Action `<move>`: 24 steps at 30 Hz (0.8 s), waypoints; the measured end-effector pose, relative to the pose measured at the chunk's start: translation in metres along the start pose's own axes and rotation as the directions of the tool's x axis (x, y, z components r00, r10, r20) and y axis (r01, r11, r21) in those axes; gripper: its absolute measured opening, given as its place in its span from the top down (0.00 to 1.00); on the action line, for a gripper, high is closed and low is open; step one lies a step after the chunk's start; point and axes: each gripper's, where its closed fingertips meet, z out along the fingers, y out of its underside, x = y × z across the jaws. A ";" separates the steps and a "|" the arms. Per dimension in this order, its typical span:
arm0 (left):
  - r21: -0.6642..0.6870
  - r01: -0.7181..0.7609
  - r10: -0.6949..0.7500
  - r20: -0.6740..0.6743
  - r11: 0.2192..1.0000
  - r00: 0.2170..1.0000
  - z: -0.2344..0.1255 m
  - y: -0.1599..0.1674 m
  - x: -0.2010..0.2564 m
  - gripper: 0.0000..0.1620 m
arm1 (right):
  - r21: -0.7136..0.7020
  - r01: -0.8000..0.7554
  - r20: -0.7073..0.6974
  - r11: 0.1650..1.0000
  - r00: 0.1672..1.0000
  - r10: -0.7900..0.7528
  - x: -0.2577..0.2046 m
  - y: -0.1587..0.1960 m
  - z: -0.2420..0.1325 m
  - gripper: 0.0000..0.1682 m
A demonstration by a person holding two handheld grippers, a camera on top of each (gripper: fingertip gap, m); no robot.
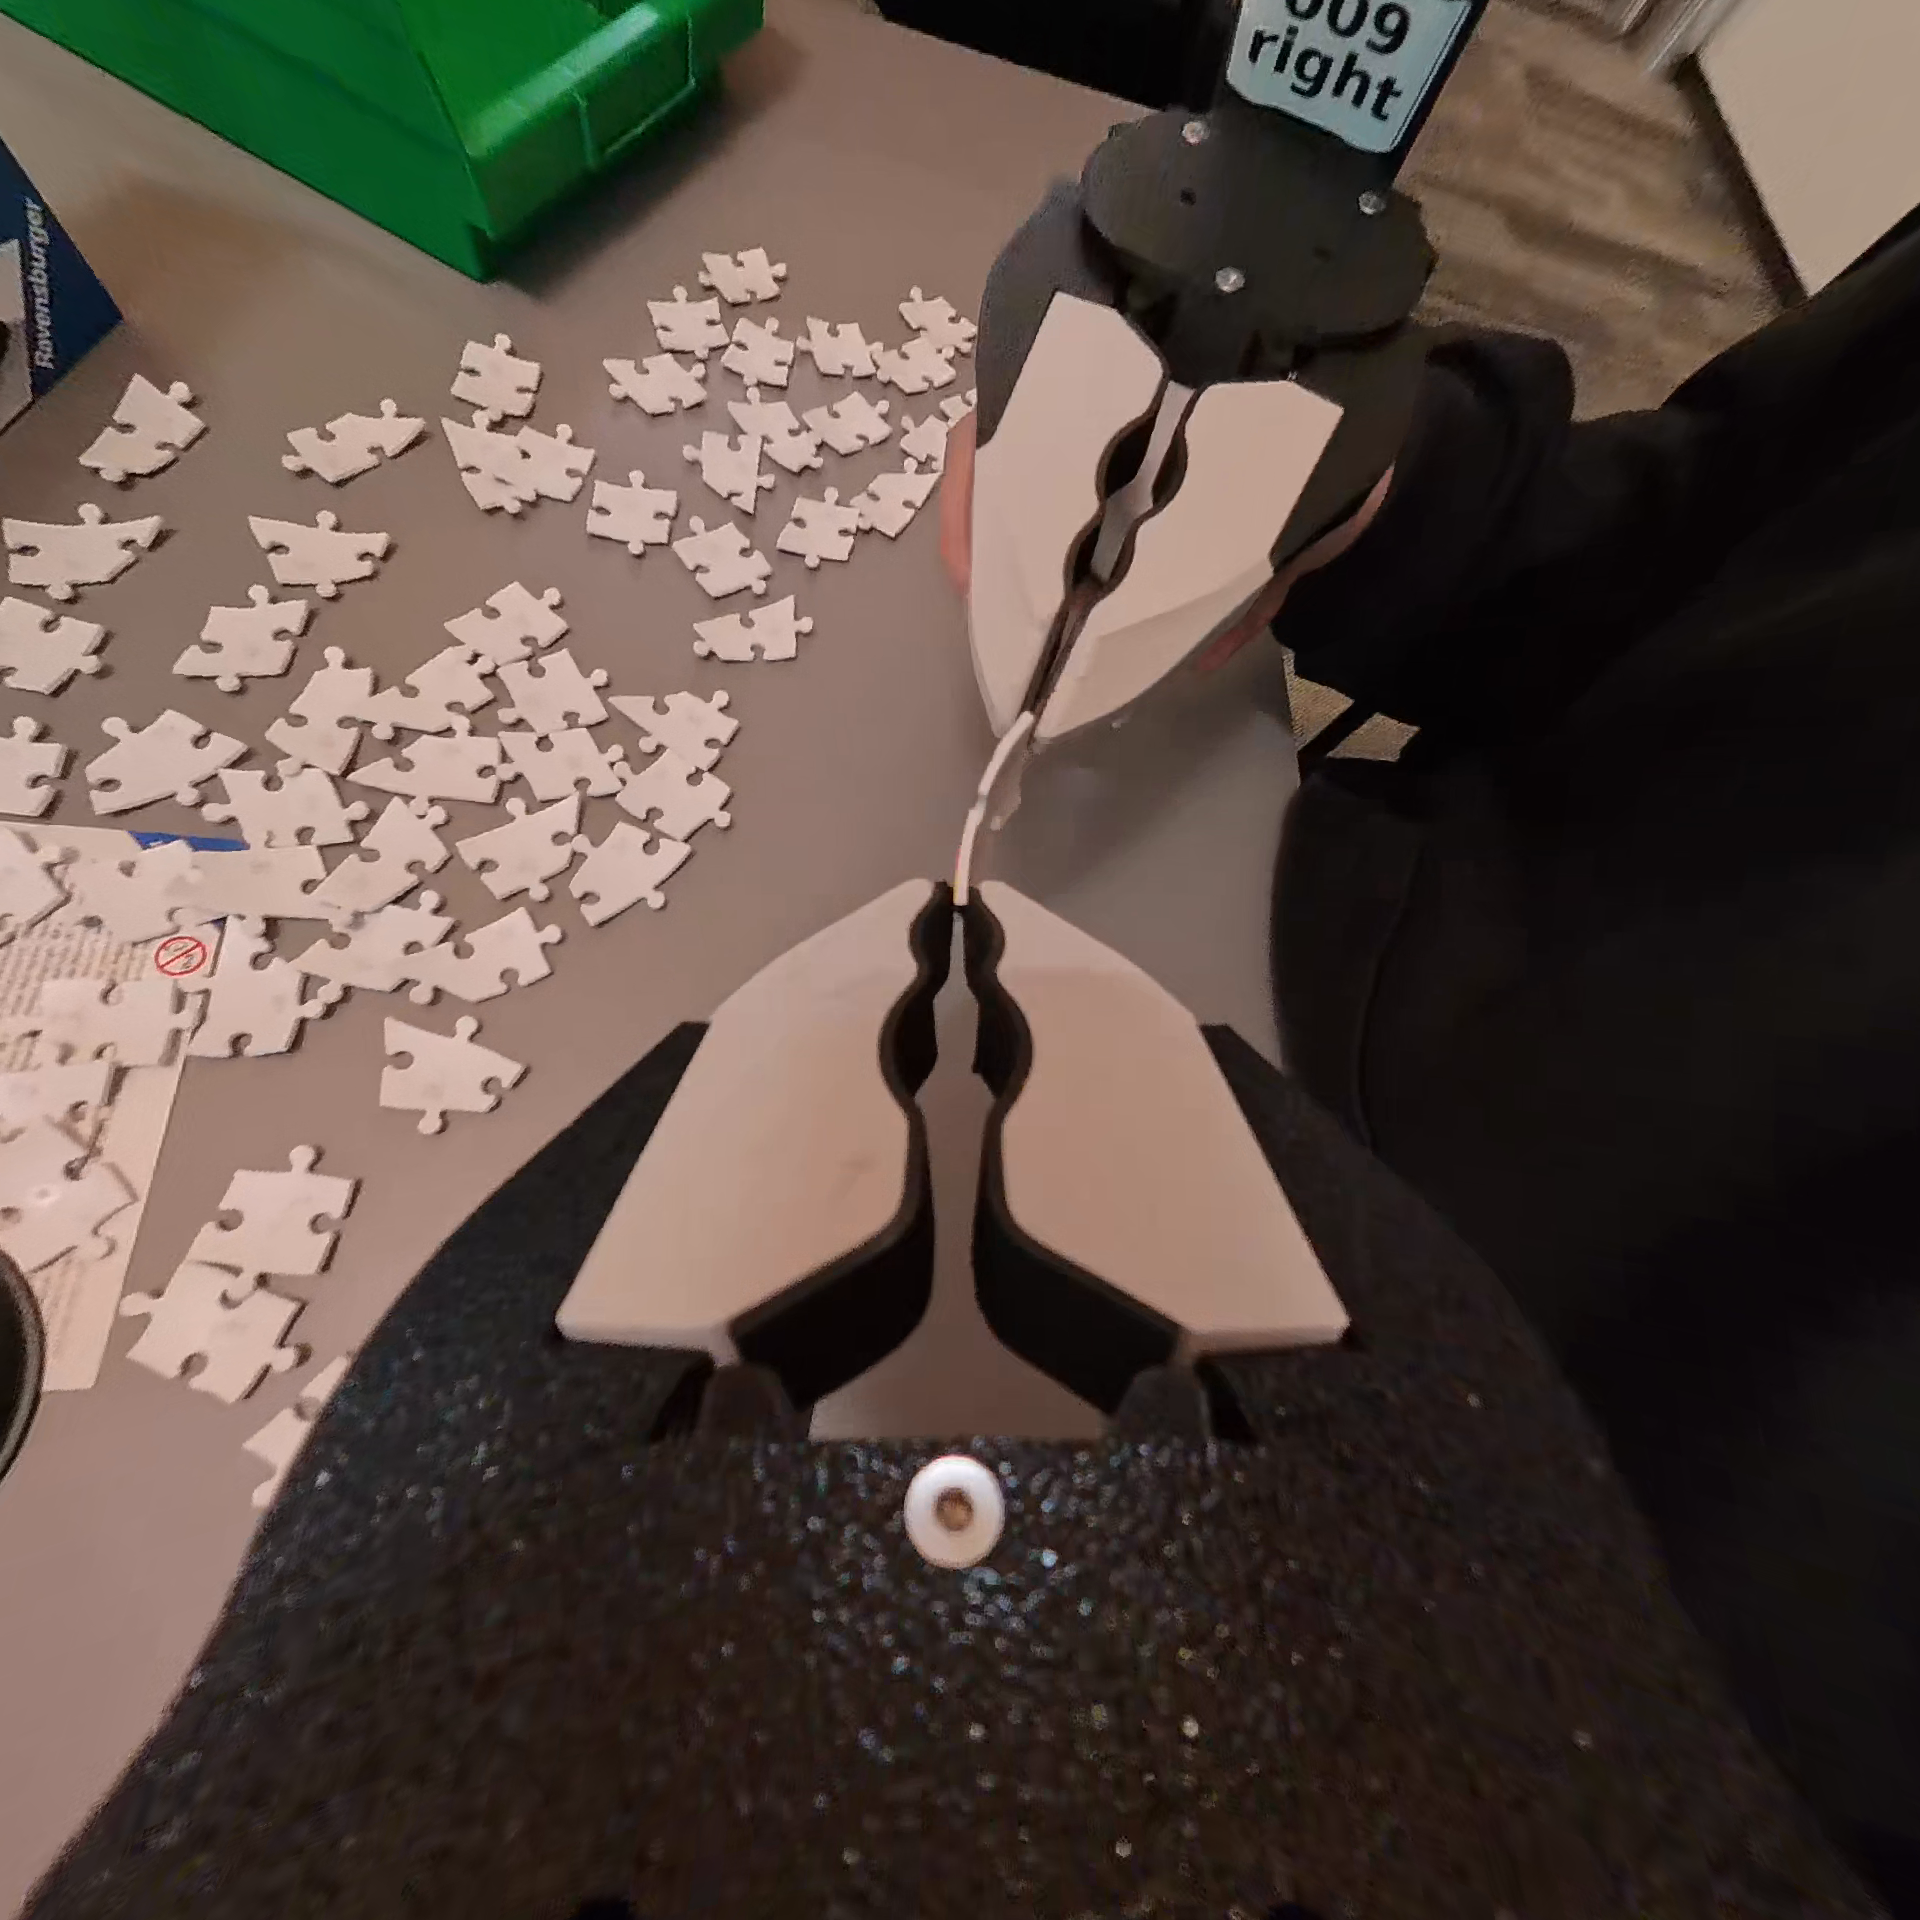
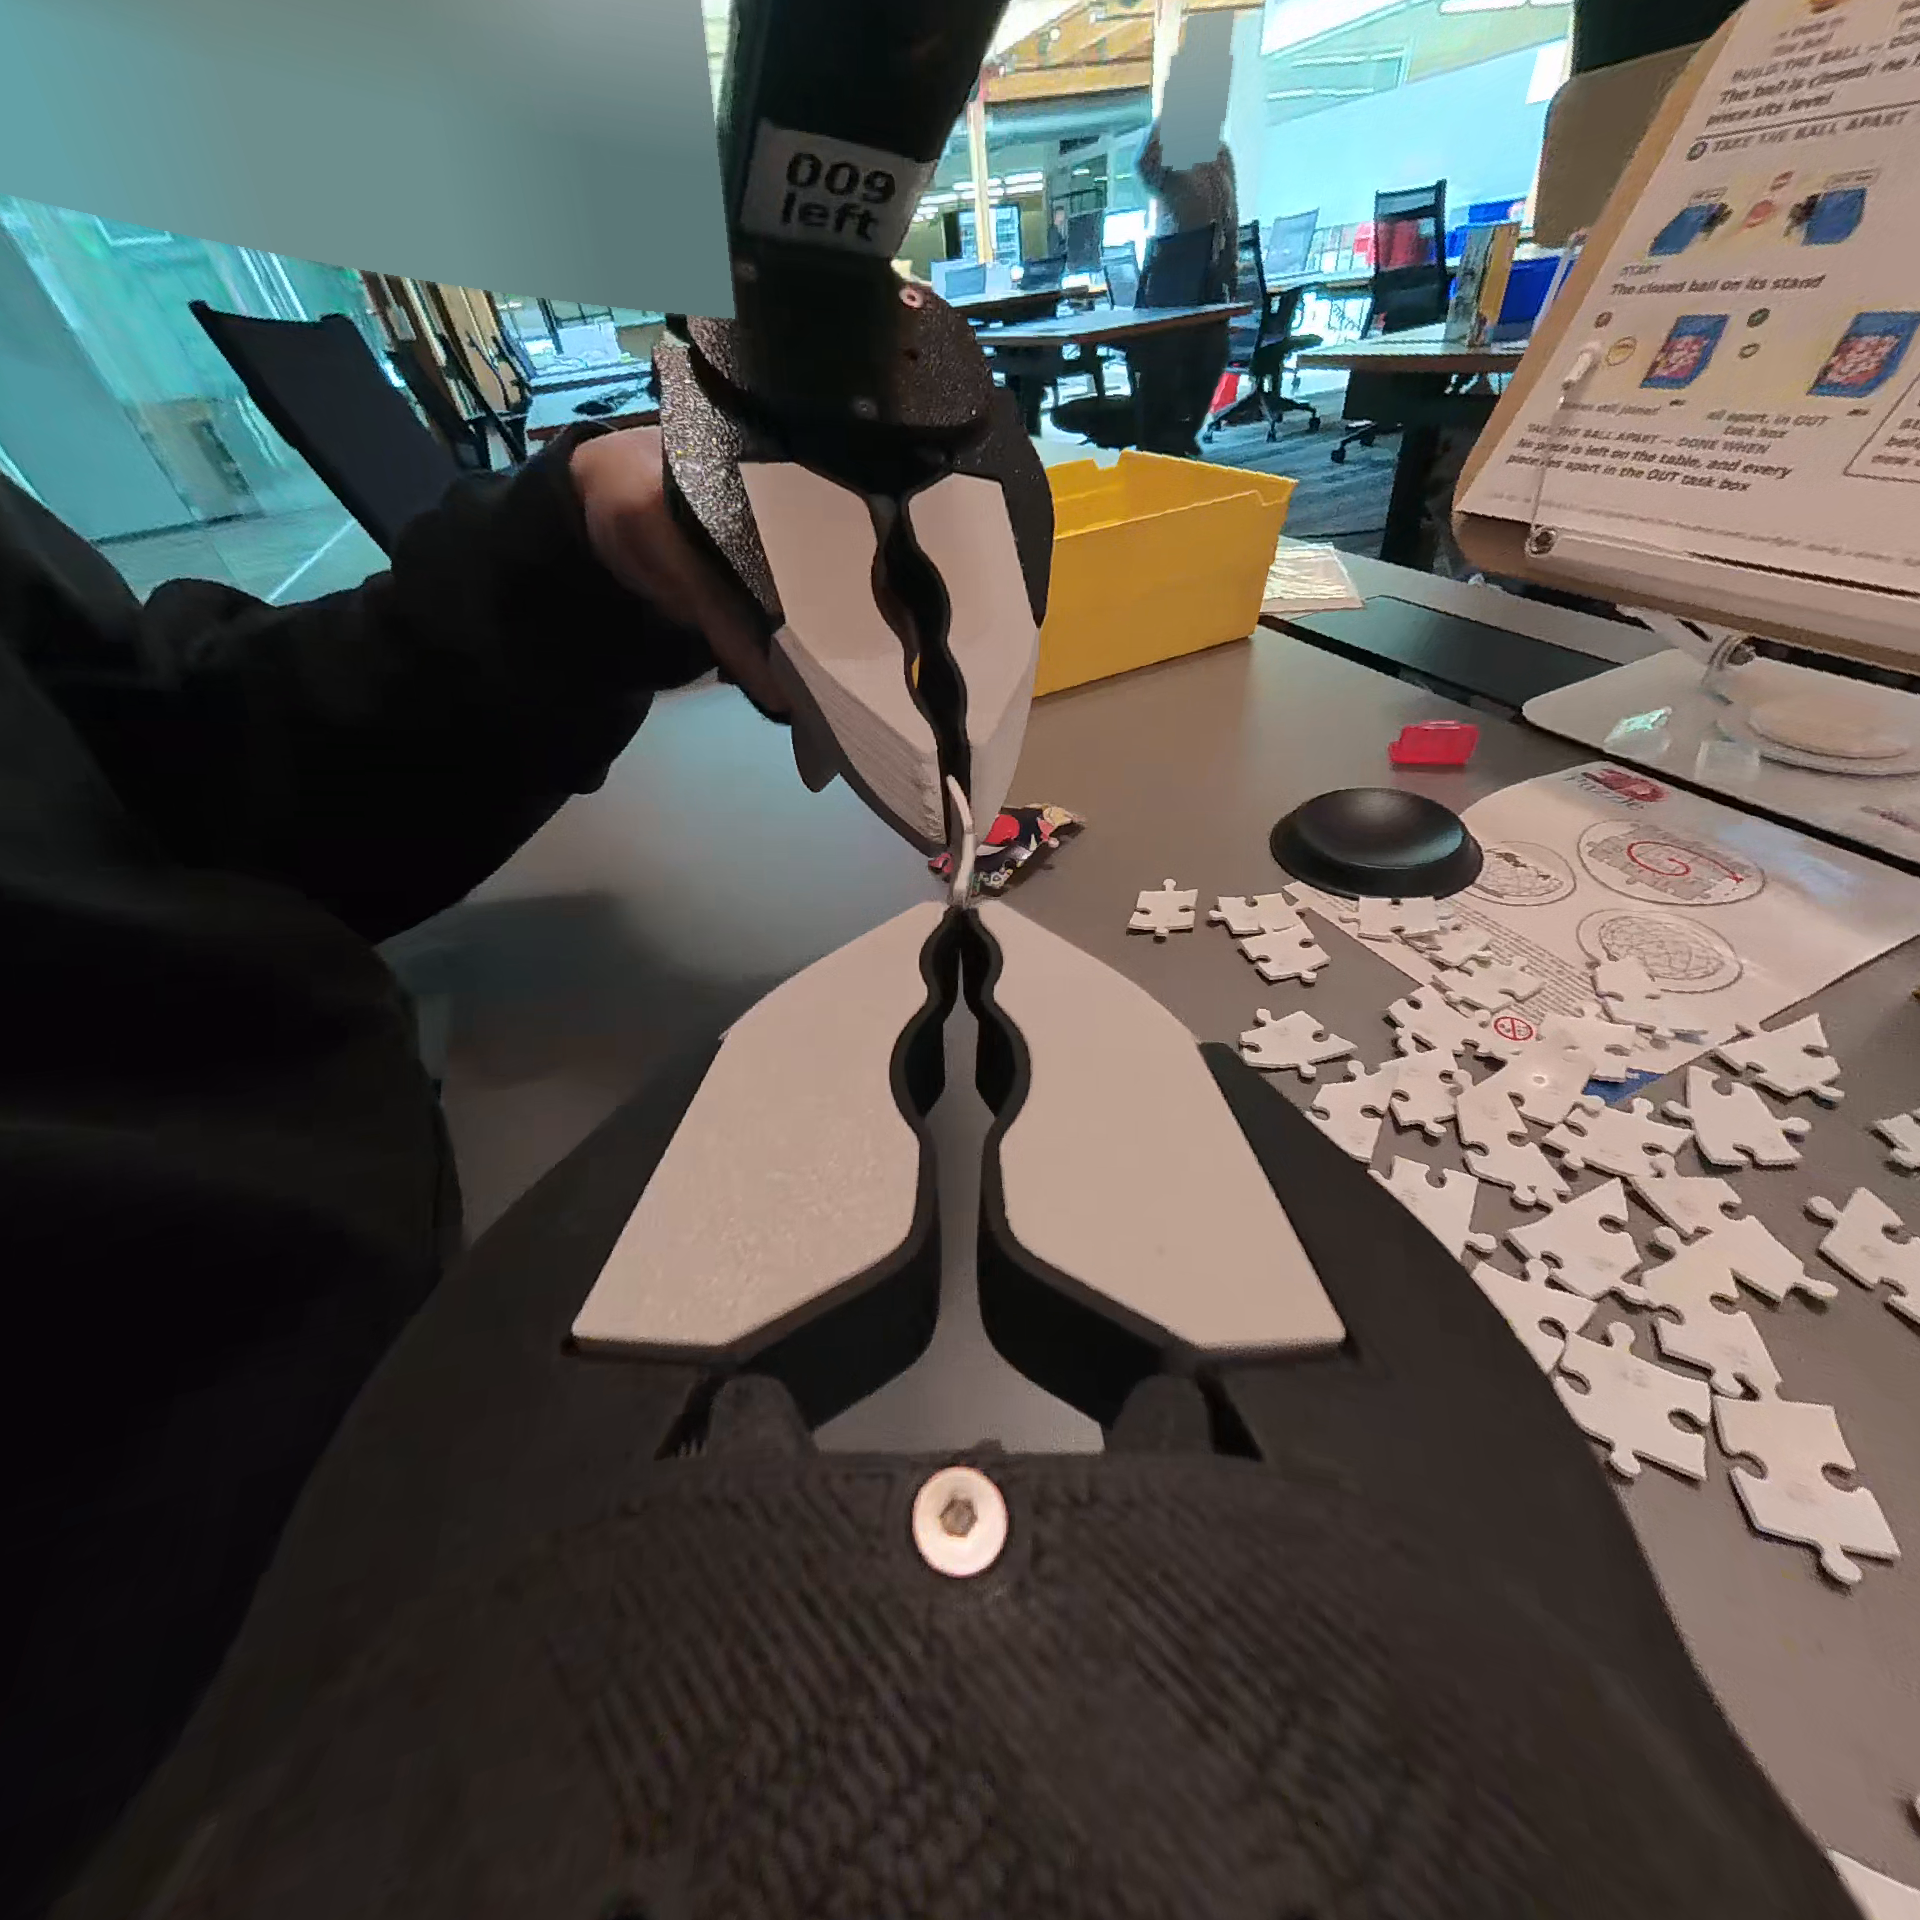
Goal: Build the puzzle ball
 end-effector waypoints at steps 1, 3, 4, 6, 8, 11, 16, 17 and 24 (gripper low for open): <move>0.006 -0.003 0.003 0.011 1.000 1.000 -0.001 0.000 -0.001 0.99 | 0.008 -0.010 -0.010 1.000 1.000 0.010 0.002 -0.001 0.001 1.00; 0.064 -0.001 -0.002 0.048 0.998 0.999 -0.004 -0.006 -0.005 0.99 | 0.073 -0.074 -0.003 0.995 0.997 0.074 0.003 -0.006 0.001 1.00; 0.107 0.009 -0.015 0.057 0.994 0.998 -0.007 -0.010 -0.006 0.99 | 0.117 -0.114 -0.003 0.986 0.993 0.116 0.005 -0.009 0.001 1.00; 0.181 0.037 -0.049 0.061 0.983 0.997 -0.010 -0.016 -0.006 0.98 | 0.213 -0.196 -0.012 0.957 0.979 0.203 0.011 -0.015 -0.001 1.00; 0.210 0.068 -0.086 0.081 0.975 0.993 -0.010 -0.014 -0.008 0.90 | 0.314 -0.280 0.010 0.907 0.956 0.292 0.015 -0.022 -0.006 1.00; 0.250 0.097 -0.122 0.087 0.963 0.989 -0.005 -0.011 -0.008 0.90 | 0.380 -0.350 0.007 0.856 0.927 0.376 0.023 -0.020 -0.007 1.00; 0.357 0.206 -0.230 0.027 0.911 0.973 -0.002 -0.020 -0.012 0.92 | 0.397 -0.374 0.017 0.838 0.916 0.400 0.021 -0.017 0.001 1.00; 0.383 0.221 -0.243 0.008 0.897 0.970 -0.003 -0.023 -0.012 0.93 | 0.403 -0.364 0.003 0.840 0.918 0.396 0.021 -0.016 0.002 1.00; 0.418 0.273 -0.291 -0.021 0.866 0.956 -0.007 -0.025 -0.023 1.00 | 0.397 -0.375 -0.009 0.838 0.911 0.413 0.024 -0.010 0.009 1.00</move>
